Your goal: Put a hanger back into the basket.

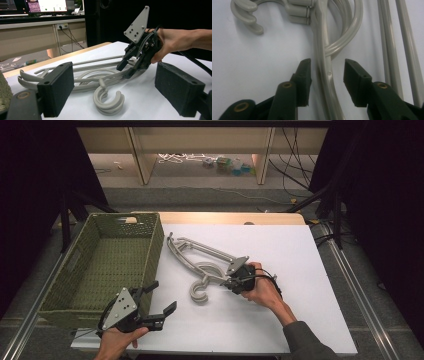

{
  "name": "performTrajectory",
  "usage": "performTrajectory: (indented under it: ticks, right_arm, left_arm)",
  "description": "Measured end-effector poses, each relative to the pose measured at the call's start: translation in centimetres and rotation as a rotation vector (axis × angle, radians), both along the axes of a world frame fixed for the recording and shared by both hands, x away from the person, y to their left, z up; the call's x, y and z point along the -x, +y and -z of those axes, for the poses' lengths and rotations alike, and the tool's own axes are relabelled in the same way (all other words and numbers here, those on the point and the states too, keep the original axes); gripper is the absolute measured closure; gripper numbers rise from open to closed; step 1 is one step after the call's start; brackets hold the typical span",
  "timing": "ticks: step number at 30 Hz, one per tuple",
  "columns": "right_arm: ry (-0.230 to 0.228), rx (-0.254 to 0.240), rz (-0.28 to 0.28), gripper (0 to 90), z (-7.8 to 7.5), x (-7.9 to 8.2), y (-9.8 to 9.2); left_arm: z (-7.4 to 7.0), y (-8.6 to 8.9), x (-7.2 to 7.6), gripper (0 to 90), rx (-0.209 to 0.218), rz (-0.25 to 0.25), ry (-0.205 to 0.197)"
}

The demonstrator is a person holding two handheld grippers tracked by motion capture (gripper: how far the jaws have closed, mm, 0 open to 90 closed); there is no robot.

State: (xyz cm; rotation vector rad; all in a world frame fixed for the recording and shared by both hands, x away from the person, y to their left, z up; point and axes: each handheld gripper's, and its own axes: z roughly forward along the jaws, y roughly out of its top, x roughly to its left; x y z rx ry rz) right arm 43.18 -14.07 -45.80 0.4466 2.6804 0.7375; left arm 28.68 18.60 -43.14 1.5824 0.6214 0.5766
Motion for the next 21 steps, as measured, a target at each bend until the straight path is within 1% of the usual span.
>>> performTrajectory:
  ticks: [3, 6, 11, 13, 17, 19, 21]
  right_arm:
    - [0.007, 0.008, -0.01, 63.5, 0.11, -0.11, 0.12]
    - [0.01, 0.018, -0.022, 66.7, 0.26, -0.22, 0.18]
    - [0.02, 0.031, -0.035, 70.2, 0.37, -0.44, 0.14]
    - [0.023, 0.037, -0.049, 74.0, 0.49, -0.55, 0.16]
    - [0.023, 0.041, -0.062, 75.1, 0.45, -0.58, 0.22]
    - [0.016, 0.054, -0.079, 76.2, 0.38, -0.54, 0.41]
    - [0.013, 0.055, -0.084, 76.8, 0.33, -0.55, 0.42]
  left_arm:
    - [-0.02, 0.02, -0.02, 15.6, -0.006, 0.001, -0.006]
    - [0.02, -0.03, -0.01, 15.6, 0.004, 0.001, 0.001]
    - [0.02, -0.04, -0.02, 15.7, 0.004, 0.002, 0.001]
    - [0.03, -0.06, -0.02, 15.7, 0.002, 0.002, 0.002]
    - [0.05, -0.07, -0.05, 15.7, 0.003, 0.001, 0.003]
    - [0.04, -0.07, -0.03, 15.7, 0.003, 0.001, 0.003]
    - [0.03, -0.07, -0.02, 15.7, 0.002, 0.002, 0.002]
